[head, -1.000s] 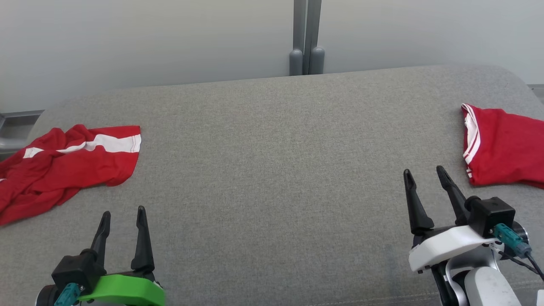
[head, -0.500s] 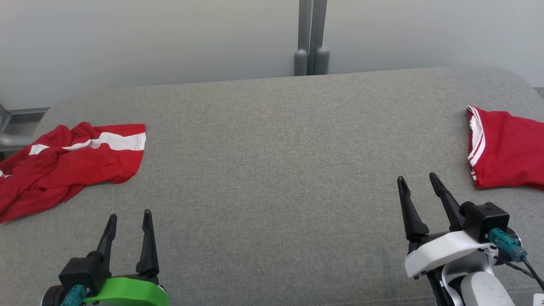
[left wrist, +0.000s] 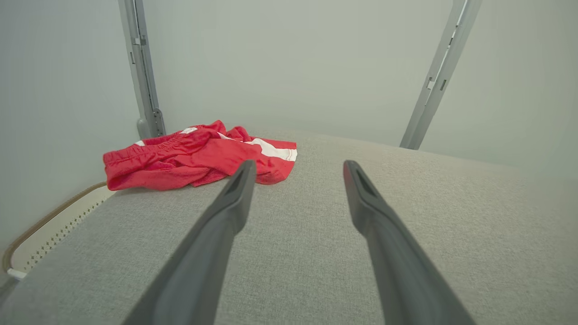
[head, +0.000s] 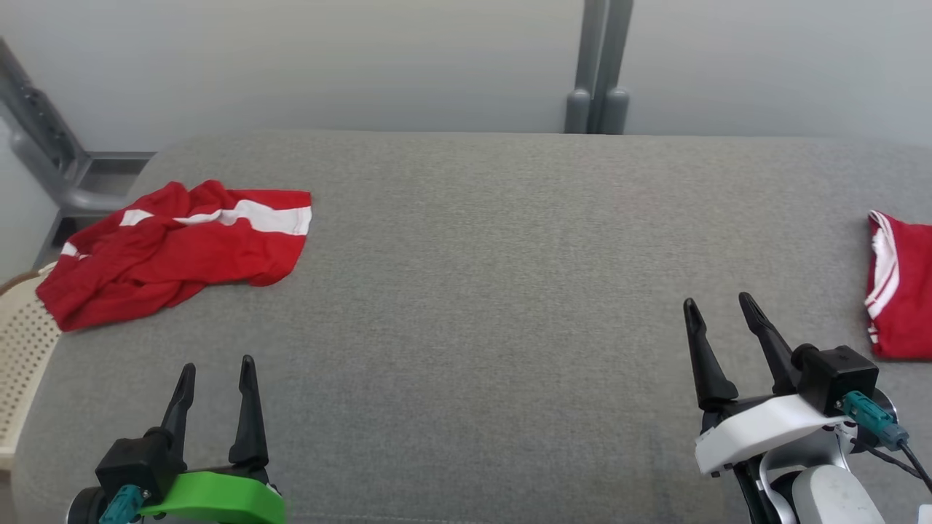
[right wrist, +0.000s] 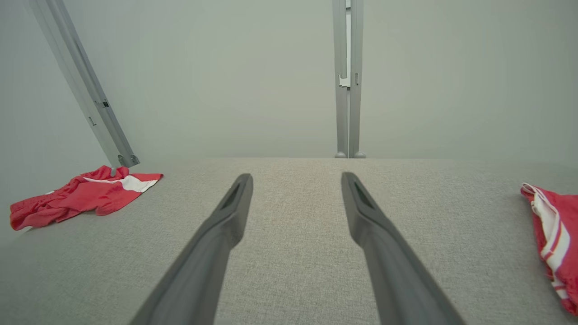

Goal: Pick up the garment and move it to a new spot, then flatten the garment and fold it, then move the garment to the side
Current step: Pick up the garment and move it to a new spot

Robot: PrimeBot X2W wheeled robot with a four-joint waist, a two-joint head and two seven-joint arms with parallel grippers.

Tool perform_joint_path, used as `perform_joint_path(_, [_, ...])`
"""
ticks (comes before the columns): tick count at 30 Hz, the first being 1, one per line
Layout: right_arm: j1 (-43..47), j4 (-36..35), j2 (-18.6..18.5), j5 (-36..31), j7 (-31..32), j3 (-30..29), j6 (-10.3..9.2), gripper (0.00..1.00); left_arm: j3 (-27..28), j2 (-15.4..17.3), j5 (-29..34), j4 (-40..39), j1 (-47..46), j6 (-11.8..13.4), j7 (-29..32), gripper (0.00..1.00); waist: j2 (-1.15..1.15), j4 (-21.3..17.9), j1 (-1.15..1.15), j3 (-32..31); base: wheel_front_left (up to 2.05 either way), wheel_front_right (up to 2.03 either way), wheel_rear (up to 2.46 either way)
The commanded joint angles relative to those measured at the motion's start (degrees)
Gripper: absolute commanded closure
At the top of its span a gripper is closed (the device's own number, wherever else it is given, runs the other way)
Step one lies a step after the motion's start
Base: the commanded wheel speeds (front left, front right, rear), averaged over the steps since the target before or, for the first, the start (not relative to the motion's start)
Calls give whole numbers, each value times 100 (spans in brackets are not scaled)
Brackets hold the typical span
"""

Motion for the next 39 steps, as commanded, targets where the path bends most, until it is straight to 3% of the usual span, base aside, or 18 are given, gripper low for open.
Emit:
perform_joint_path(1, [79, -60, -14, 2, 13, 3, -6, 0, 43, -14, 32, -15, -5, 11, -5, 0, 0, 615, 0, -19, 0, 0, 0])
perform_joint_path(16, [95, -143, -16, 57, 108, 151, -6, 0, 30, 73, 19, -201, 148, 51, 70, 0, 0, 2404, 0, 7, 0, 0, 0])
perform_joint_path(28, [107, -152, -18, 4, 139, 212, -6, 0, 32, 213, -8, -513, -43, 3, 231, 0, 0, 2281, 0, 109, 0, 0, 0])
perform_joint_path(35, [-86, -385, -19, -189, 254, 111, -6, 0, 241, 748, 30, -920, -914, -136, 728, 0, 0, 1829, 0, 478, 0, 0, 0])
perform_joint_path(39, [-293, -647, -19, -318, 347, 18, -6, 0, 434, 1251, -209, -875, -2034, -455, 1463, 0, 0, 1452, 0, 895, 0, 0, 0])
